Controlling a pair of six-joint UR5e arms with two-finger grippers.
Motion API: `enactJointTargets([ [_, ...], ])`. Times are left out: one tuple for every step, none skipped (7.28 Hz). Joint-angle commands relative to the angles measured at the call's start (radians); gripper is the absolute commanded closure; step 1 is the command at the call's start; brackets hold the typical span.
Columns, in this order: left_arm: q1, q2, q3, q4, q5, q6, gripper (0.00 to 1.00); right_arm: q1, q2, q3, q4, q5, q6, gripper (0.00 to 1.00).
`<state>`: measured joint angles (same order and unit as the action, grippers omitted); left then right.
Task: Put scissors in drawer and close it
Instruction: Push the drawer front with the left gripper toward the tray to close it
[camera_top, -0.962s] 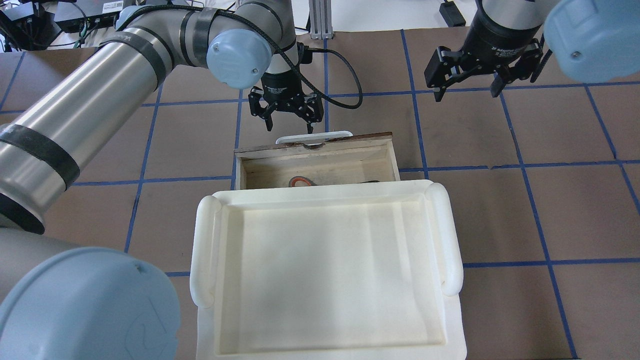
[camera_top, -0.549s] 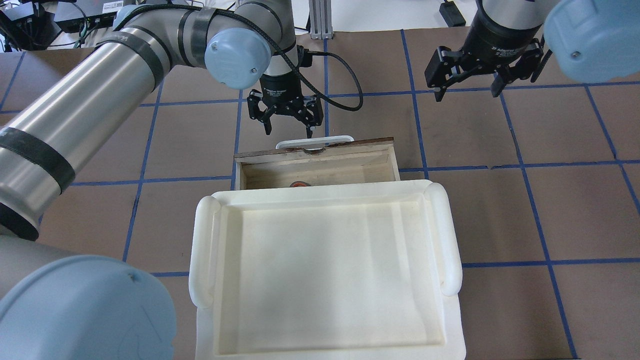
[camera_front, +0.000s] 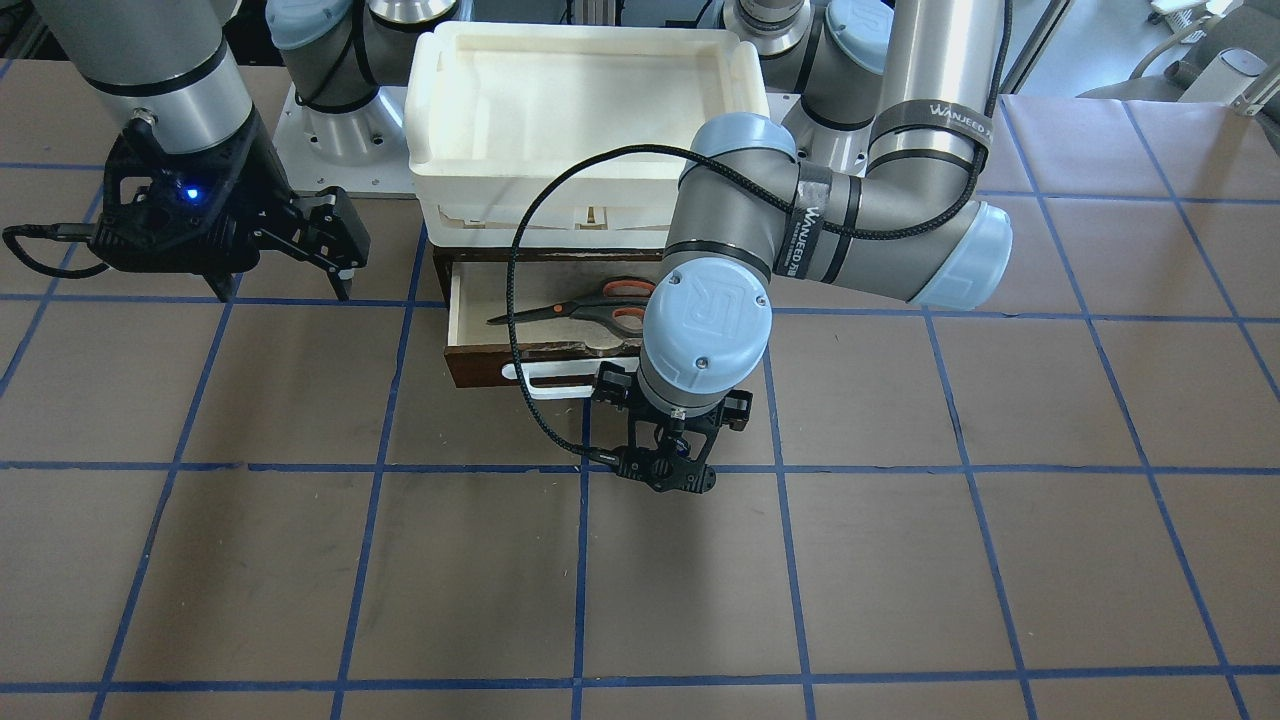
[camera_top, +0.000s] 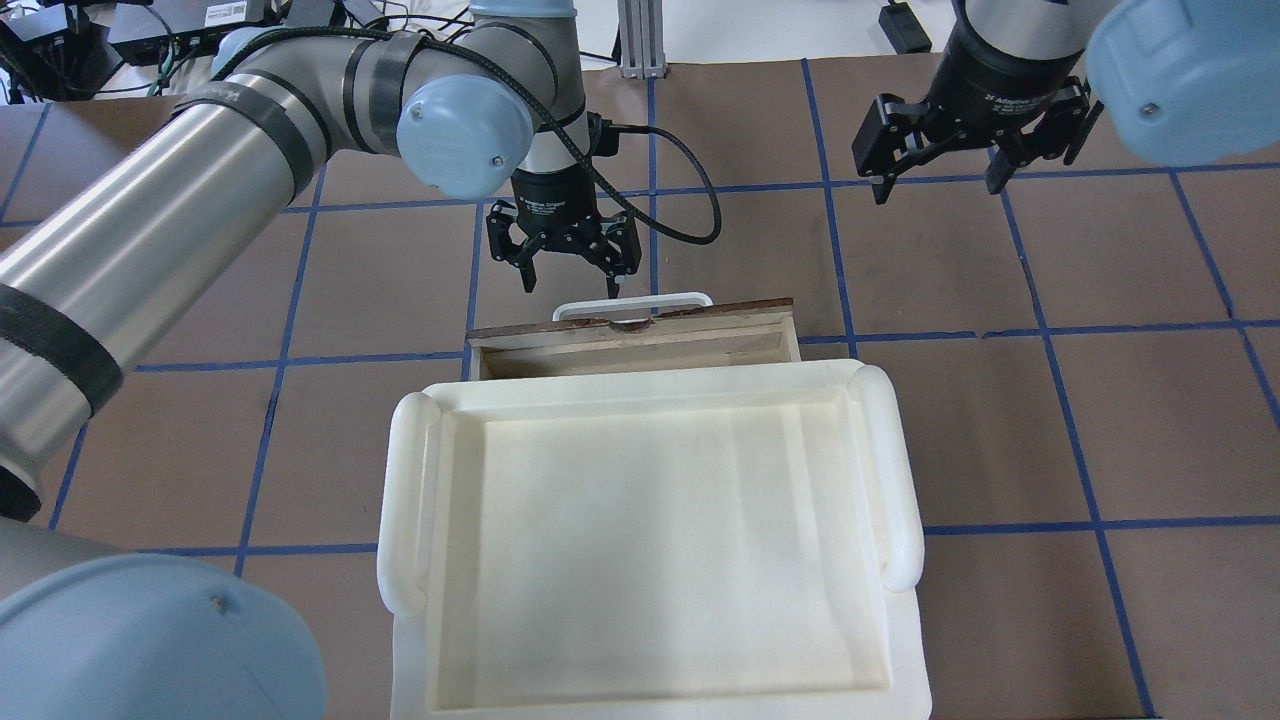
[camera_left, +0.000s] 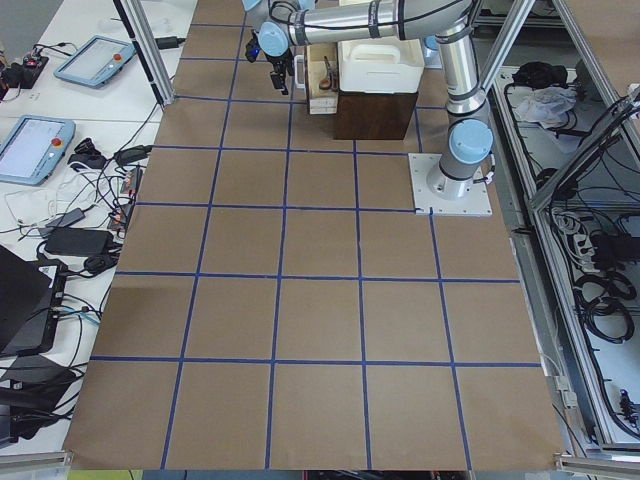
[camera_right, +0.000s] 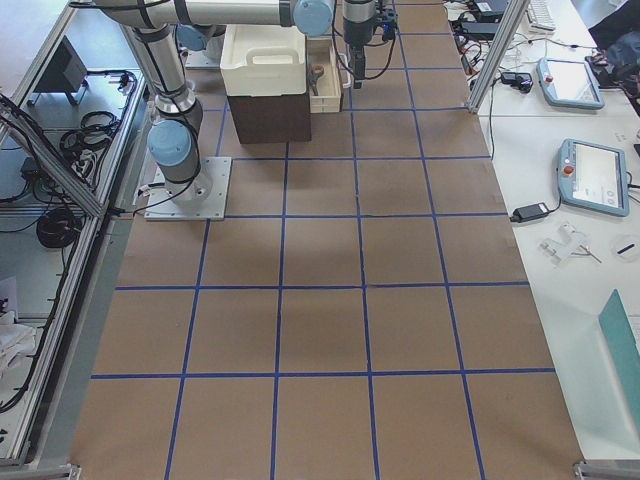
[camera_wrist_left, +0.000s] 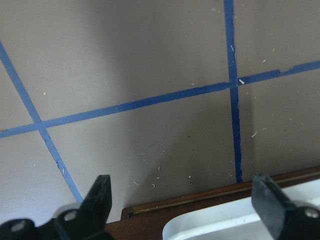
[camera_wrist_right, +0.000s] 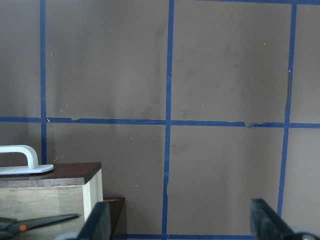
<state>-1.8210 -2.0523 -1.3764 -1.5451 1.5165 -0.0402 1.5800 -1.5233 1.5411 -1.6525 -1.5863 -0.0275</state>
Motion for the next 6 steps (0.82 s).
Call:
enactJointTargets([
  [-0.003,0.009,-0.007,-0.007,-0.012,-0.001,0.00,0.000,0.000,0.001,-0.003,-0.001,0.000,0.00],
  [-0.003,0.015,-0.022,-0.007,-0.021,-0.004,0.00,-0.002,0.000,0.001,-0.003,-0.003,0.001,0.00],
  [-0.003,0.026,-0.044,-0.007,-0.022,-0.004,0.00,-0.002,0.000,0.001,0.002,-0.003,0.000,0.00],
  [-0.003,0.037,-0.059,-0.007,-0.022,-0.006,0.00,-0.002,0.000,0.001,0.003,-0.004,0.001,0.00],
  [-0.001,0.043,-0.067,-0.007,-0.021,-0.006,0.00,-0.002,0.000,0.001,0.003,-0.004,0.001,0.00],
  [-0.001,0.047,-0.070,-0.007,-0.015,-0.006,0.00,-0.003,0.000,0.001,0.005,-0.004,0.000,0.00],
])
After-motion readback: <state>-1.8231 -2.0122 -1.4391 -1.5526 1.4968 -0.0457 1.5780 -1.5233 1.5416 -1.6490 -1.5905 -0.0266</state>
